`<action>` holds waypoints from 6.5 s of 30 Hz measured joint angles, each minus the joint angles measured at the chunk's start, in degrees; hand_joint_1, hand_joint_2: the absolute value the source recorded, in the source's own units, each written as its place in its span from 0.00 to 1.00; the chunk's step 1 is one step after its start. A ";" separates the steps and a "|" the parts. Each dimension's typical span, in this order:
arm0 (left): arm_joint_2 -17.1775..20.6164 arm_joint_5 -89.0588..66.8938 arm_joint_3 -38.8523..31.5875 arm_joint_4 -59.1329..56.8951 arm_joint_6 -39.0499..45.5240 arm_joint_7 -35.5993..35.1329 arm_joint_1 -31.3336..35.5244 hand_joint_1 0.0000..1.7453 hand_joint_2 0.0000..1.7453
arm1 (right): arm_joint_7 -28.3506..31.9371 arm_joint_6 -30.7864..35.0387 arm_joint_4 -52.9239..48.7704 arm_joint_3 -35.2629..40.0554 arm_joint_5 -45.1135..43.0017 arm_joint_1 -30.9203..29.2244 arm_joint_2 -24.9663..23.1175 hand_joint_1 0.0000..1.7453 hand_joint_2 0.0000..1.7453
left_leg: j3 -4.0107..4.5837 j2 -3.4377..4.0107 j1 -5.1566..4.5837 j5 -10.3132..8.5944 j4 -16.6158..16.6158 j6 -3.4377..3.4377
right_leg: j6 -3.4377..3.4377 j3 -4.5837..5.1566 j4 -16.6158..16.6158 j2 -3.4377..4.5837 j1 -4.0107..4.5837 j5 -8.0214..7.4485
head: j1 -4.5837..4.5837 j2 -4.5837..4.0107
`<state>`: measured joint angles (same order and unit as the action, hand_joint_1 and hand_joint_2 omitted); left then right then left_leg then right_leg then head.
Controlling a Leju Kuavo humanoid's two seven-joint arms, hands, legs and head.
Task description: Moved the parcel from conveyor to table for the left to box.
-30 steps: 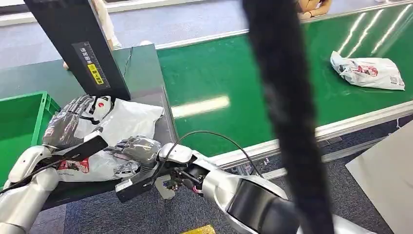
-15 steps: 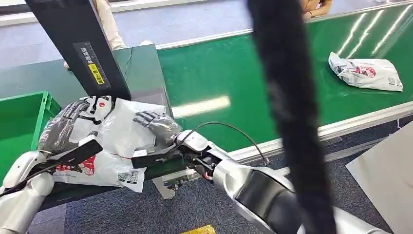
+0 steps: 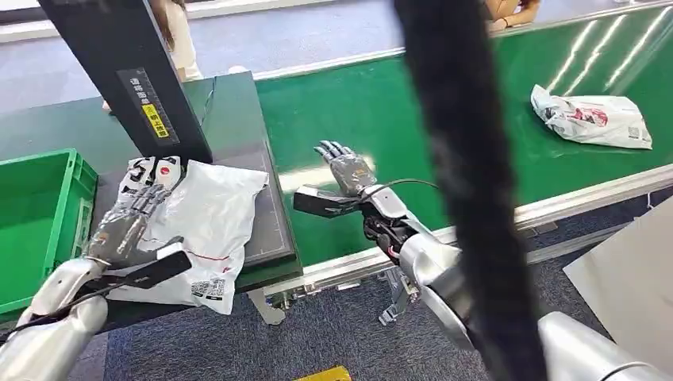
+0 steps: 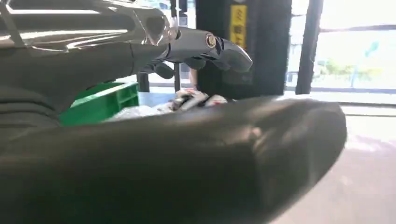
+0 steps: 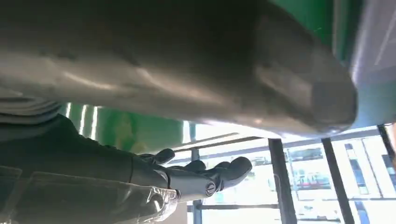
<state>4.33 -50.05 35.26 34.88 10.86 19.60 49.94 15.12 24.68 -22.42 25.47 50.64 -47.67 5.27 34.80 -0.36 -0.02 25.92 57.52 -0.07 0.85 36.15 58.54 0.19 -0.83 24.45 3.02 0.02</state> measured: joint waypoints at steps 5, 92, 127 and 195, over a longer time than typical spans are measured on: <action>-3.21 -1.75 2.62 -3.10 -0.81 -0.66 -0.11 0.00 0.00 | 1.16 0.61 0.02 -1.51 1.32 0.00 0.15 0.00 0.00 | 0.00 0.01 0.00 0.00 0.00 0.00 | 0.00 -0.01 0.01 0.00 0.00 0.00 | 0.00 0.00; -1.05 -2.92 -6.78 -3.82 10.73 -8.23 16.97 1.00 1.00 | 3.67 1.79 -1.25 -11.33 10.69 2.75 -2.01 0.00 1.00 | 0.03 0.01 0.02 -0.02 0.00 0.01 | 0.00 -0.01 0.02 0.00 0.01 0.00 | 0.00 0.00; 13.79 -2.49 -18.76 -13.02 13.94 -12.30 11.58 1.00 1.00 | 3.43 1.12 -4.96 -15.87 13.64 6.68 -0.66 0.00 1.00 | 0.03 0.15 0.04 -0.03 -0.02 0.02 | -0.05 0.04 0.03 0.13 0.06 -0.02 | 0.00 0.00; -1.35 -2.51 -15.17 -3.22 10.34 0.33 6.67 0.00 0.00 | 6.38 1.95 -3.19 -16.33 11.85 6.93 -2.51 0.00 0.00 | 0.04 -0.01 0.01 -0.02 0.01 0.01 | -0.03 0.00 0.01 -0.03 0.01 -0.03 | 0.00 0.00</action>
<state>2.97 -52.57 20.08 31.66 21.20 19.93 56.60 21.50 26.62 -25.62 9.14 62.49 -40.74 2.75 34.85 -0.37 -0.01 25.90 57.53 -0.06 0.83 36.15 58.55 0.16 -0.82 24.42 3.02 0.02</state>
